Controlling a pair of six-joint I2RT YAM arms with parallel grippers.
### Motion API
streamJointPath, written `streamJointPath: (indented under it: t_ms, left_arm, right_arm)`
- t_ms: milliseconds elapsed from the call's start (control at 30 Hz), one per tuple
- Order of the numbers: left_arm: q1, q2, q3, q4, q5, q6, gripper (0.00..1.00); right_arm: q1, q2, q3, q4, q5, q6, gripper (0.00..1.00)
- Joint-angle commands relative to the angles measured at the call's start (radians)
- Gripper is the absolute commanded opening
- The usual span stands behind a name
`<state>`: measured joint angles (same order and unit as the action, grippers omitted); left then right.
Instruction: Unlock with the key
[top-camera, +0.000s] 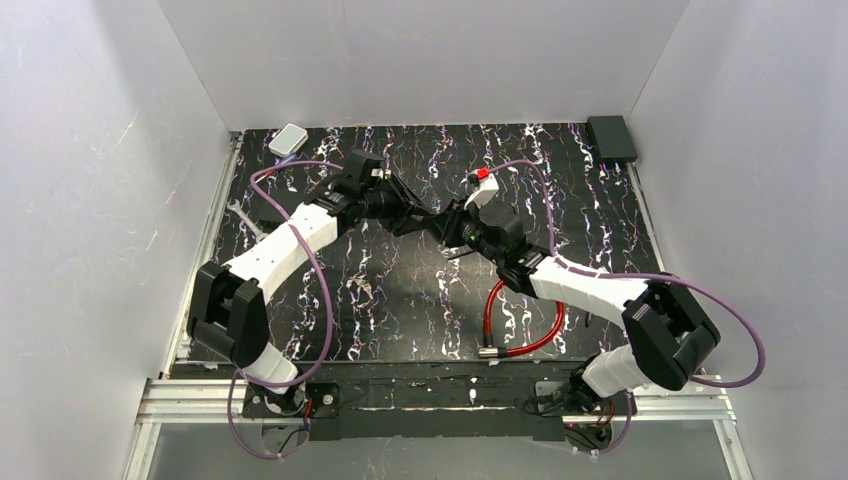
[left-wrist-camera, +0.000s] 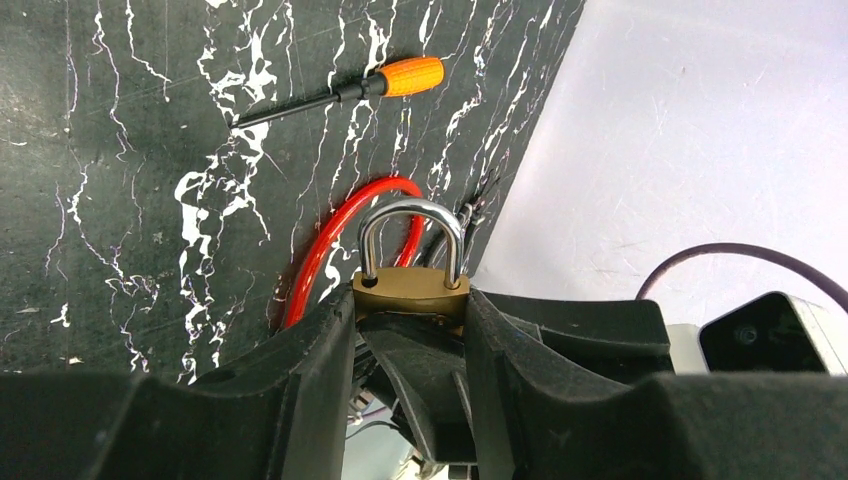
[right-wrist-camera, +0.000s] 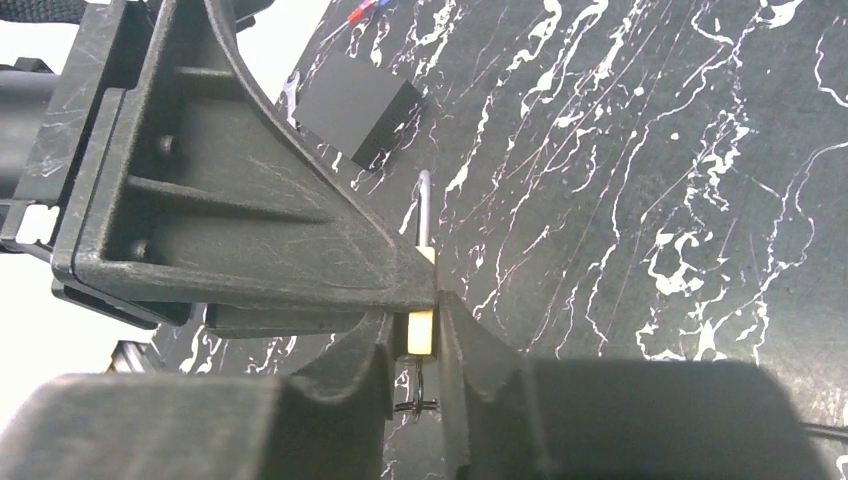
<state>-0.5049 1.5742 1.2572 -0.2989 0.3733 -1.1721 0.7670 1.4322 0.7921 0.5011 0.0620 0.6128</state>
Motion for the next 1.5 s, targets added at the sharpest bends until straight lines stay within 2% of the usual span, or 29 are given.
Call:
streamJointPath:
  t_ms: [0, 100, 233, 367, 467, 500, 567, 633, 933, 1300, 1467]
  left_arm:
    - [0.006, -0.036, 0.038, -0.012, 0.018, 0.0, 0.0]
    - [0.007, -0.041, 0.041, -0.017, 0.002, 0.009, 0.0]
    - [0.008, -0.056, 0.036, -0.001, -0.02, 0.047, 0.0]
    - [0.007, -0.082, 0.027, 0.009, -0.077, 0.096, 0.32]
    - [0.008, -0.103, 0.023, 0.0, -0.113, 0.125, 0.71]
    - [0.008, -0.11, 0.022, 0.005, -0.119, 0.135, 0.8]
    - [0.007, -0.118, 0.017, 0.015, -0.121, 0.155, 0.87]
    - [0.007, -0.121, 0.015, 0.025, -0.117, 0.171, 0.88]
    - [0.008, -0.127, -0.025, 0.099, -0.073, 0.14, 0.73]
    - [0.008, -0.12, -0.039, 0.126, -0.054, 0.12, 0.59]
    - [0.008, -0.103, -0.034, 0.128, -0.03, 0.117, 0.48]
  right_arm:
    - [0.003, 0.009, 0.048, 0.038, 0.059, -0.024, 0.18]
    - [0.005, 0.007, 0.051, 0.026, 0.061, -0.021, 0.03]
    - [0.004, -0.003, 0.05, 0.022, 0.057, -0.02, 0.01]
    - [0.003, -0.028, 0.049, 0.006, 0.057, -0.032, 0.01]
    - [0.003, -0.054, 0.044, -0.004, 0.049, -0.038, 0.01]
    - [0.003, -0.064, 0.04, -0.005, 0.043, -0.039, 0.01]
    - [0.002, -0.083, 0.032, -0.009, 0.034, -0.035, 0.01]
    - [0.003, -0.108, 0.02, -0.013, 0.021, -0.03, 0.01]
    - [0.004, -0.188, -0.007, -0.018, -0.028, -0.004, 0.01]
    - [0.004, -0.194, -0.015, 0.016, -0.055, 0.024, 0.01]
    - [0.005, -0.195, 0.005, 0.02, -0.043, 0.02, 0.01]
